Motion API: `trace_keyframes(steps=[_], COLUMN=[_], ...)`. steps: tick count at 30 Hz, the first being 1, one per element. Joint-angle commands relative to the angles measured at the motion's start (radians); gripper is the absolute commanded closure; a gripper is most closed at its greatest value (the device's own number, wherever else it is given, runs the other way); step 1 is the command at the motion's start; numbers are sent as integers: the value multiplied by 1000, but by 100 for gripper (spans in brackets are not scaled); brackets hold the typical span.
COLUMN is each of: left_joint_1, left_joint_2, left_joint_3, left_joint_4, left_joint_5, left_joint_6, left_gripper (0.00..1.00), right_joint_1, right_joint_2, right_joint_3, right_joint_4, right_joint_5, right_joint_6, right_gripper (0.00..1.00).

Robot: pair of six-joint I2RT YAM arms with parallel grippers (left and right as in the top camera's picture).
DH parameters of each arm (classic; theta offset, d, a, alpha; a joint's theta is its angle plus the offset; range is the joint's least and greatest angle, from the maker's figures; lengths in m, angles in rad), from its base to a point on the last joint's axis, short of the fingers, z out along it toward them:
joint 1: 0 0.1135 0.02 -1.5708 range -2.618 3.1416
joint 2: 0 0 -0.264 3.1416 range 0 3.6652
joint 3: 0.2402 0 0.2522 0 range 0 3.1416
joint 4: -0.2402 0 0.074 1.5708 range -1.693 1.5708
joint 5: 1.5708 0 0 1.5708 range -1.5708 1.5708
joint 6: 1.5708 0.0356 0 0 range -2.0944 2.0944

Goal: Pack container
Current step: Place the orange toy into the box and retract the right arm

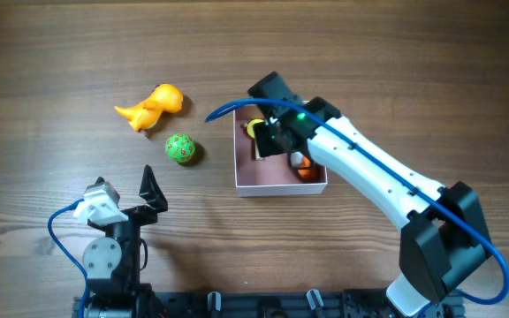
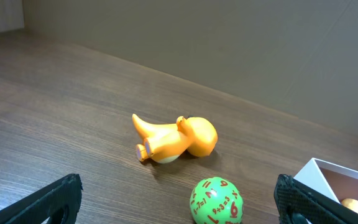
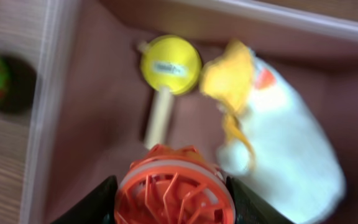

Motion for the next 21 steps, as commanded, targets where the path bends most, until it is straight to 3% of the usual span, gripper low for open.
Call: trace_keyframes(steps=[1, 12, 21], left_joint_1=[-5, -5, -5], left_joint_2=[-7, -7, -7], left_joint_3=[-7, -7, -7], left_joint_4=[3, 3, 3], left_joint_5=[16, 16, 16], left_joint_6=[21, 21, 21], left_gripper=[0, 0, 0], right_joint_1=[3, 4, 4], right_joint_2=[2, 2, 2], right_joint_3=[20, 19, -66], right_joint_4=[-49, -239, -208], right_joint_5=[-26, -26, -26], right_joint_6=[19, 46, 55], right_gripper=[53, 53, 53])
